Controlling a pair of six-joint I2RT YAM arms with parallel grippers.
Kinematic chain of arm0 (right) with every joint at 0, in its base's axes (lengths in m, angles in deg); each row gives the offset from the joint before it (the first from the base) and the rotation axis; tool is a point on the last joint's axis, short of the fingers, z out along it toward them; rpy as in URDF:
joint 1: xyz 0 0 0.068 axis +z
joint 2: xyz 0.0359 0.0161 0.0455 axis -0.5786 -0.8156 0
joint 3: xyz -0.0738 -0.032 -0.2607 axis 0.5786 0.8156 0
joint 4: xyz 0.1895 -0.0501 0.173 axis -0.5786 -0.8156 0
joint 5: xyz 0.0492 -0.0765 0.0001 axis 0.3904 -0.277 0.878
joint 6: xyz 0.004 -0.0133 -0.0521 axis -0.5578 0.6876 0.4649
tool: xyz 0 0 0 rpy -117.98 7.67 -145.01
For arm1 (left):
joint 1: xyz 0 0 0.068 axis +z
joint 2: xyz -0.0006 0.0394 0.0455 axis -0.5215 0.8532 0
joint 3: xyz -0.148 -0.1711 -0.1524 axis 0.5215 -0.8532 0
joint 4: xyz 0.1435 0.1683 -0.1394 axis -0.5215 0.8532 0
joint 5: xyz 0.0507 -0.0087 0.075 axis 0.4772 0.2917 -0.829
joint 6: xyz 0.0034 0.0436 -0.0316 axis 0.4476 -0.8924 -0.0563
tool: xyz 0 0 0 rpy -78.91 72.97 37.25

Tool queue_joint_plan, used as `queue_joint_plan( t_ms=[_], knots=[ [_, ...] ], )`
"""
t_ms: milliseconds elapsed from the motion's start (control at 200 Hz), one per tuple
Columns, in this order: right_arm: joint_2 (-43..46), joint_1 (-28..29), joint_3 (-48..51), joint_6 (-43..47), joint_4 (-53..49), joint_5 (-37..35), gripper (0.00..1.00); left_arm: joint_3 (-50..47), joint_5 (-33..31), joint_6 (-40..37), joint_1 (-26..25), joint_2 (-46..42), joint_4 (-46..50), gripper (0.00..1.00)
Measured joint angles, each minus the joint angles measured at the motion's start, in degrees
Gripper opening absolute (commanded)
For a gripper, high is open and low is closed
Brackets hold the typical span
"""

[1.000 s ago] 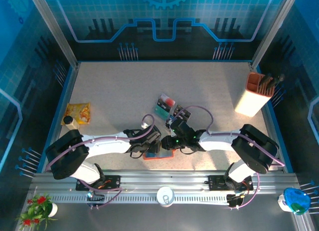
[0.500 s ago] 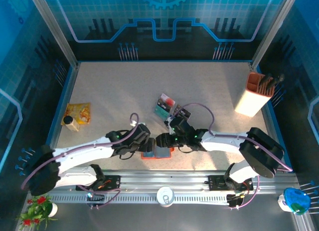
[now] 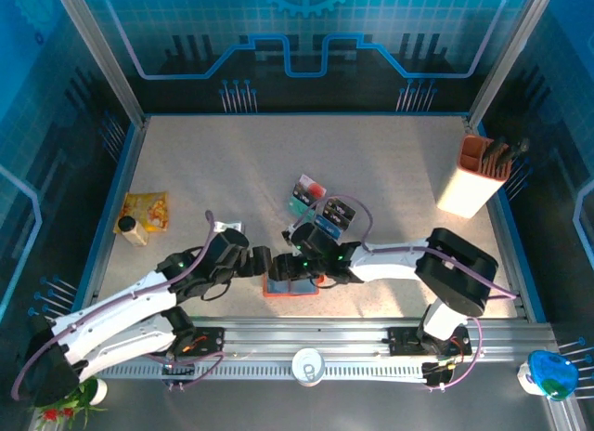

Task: Put the credit cards into the card holder
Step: Flip over the card slot on the card holder, then pick up the credit card from the storage box.

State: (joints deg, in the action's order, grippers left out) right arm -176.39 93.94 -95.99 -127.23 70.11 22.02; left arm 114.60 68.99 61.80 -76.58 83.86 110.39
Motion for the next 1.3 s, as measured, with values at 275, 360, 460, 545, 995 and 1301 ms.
queue_joint_plan(
  t_ms=[275, 360, 460, 545, 995, 1301],
  knots=[
    [-4.9, 0.8, -0.5, -2.7, 4.6, 1.2, 0.55, 0.0, 0.0, 1.0, 1.4, -3.0, 0.1, 0.9],
    [-4.9, 0.8, -0.4, -2.9, 5.3, 1.3, 0.55, 0.0, 0.0, 1.5, 1.5, -3.0, 0.1, 0.9],
    [-4.2, 0.6, -0.1, -2.9, 5.2, 1.3, 0.54, 0.0, 0.0, 1.6, 1.5, -3.0, 0.0, 0.91],
    [-1.8, 0.3, 0.8, -2.6, 4.4, 1.3, 0.54, 0.0, 0.0, 1.8, 1.6, -2.6, 0.0, 0.93],
    [25.3, -11.8, 3.8, 7.6, -16.4, -3.3, 0.52, 1.1, 5.2, 1.4, 1.9, 6.0, -2.9, 0.99],
    [20.2, -15.9, -12.6, 26.5, -39.8, -13.4, 0.45, 1.8, 7.2, 0.4, 1.8, 12.7, -4.6, 0.99]
  ],
)
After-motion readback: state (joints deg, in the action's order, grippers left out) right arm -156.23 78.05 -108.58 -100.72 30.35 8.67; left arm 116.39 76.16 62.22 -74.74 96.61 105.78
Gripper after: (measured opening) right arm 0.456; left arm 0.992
